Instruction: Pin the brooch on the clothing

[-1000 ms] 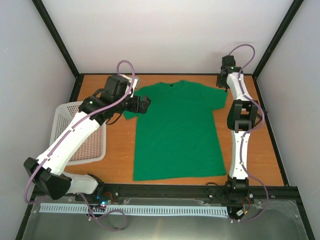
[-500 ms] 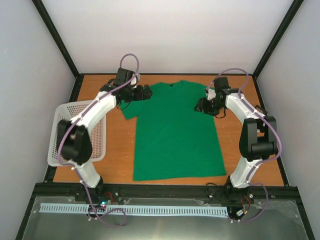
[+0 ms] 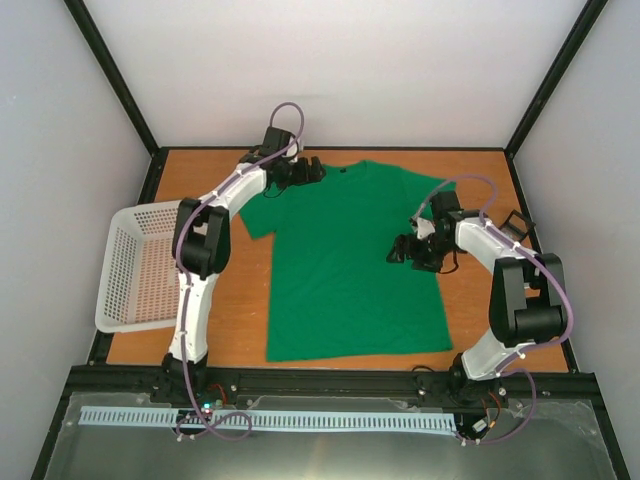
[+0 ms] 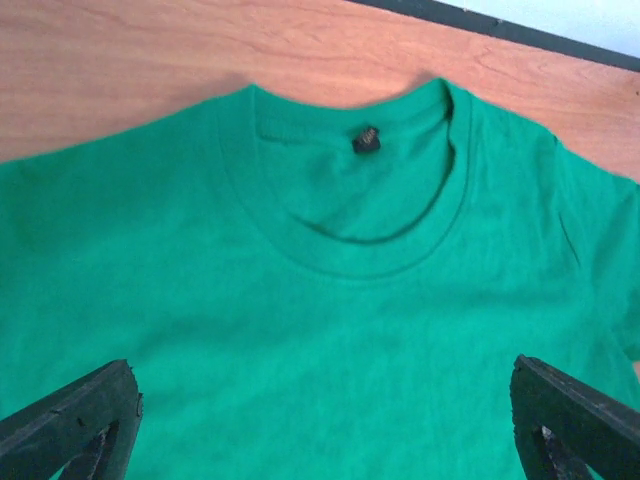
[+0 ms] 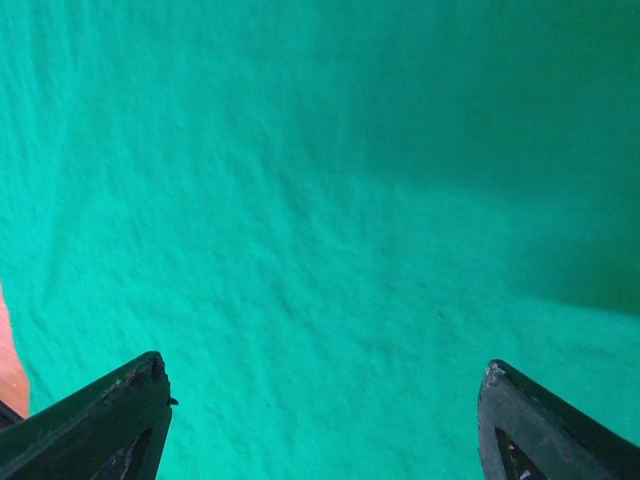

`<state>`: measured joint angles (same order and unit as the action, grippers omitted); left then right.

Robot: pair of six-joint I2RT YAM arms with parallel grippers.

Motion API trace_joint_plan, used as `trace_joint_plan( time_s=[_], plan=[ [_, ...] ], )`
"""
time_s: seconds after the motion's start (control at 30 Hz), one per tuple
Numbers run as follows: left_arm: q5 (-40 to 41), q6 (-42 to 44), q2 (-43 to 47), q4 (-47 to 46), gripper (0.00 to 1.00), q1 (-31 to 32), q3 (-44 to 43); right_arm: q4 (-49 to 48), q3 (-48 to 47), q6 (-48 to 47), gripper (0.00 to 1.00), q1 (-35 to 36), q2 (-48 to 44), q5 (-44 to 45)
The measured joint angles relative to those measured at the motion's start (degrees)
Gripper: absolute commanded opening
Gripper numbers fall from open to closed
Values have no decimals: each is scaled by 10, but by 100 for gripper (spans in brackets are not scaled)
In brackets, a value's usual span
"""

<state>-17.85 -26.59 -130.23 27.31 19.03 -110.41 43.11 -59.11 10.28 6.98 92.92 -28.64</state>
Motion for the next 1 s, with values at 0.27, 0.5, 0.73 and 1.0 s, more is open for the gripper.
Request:
trace_joint_plan(
  time_s=[0.27, 0.5, 0.73, 1.0],
  plan=[
    [-40, 3, -95, -7, 100, -36, -53, -2, 38, 5, 89, 0, -10, -18],
    [-74, 12, -133, -9, 100, -76, -95, -5, 73, 17, 93, -10, -35, -20],
    [-69, 34, -162, 44, 100, -84, -169, 25, 70, 14, 96, -23, -70, 0],
    [-43, 28, 13, 102, 100, -79, -63, 63, 23, 0, 100, -49, -161, 51]
  ],
)
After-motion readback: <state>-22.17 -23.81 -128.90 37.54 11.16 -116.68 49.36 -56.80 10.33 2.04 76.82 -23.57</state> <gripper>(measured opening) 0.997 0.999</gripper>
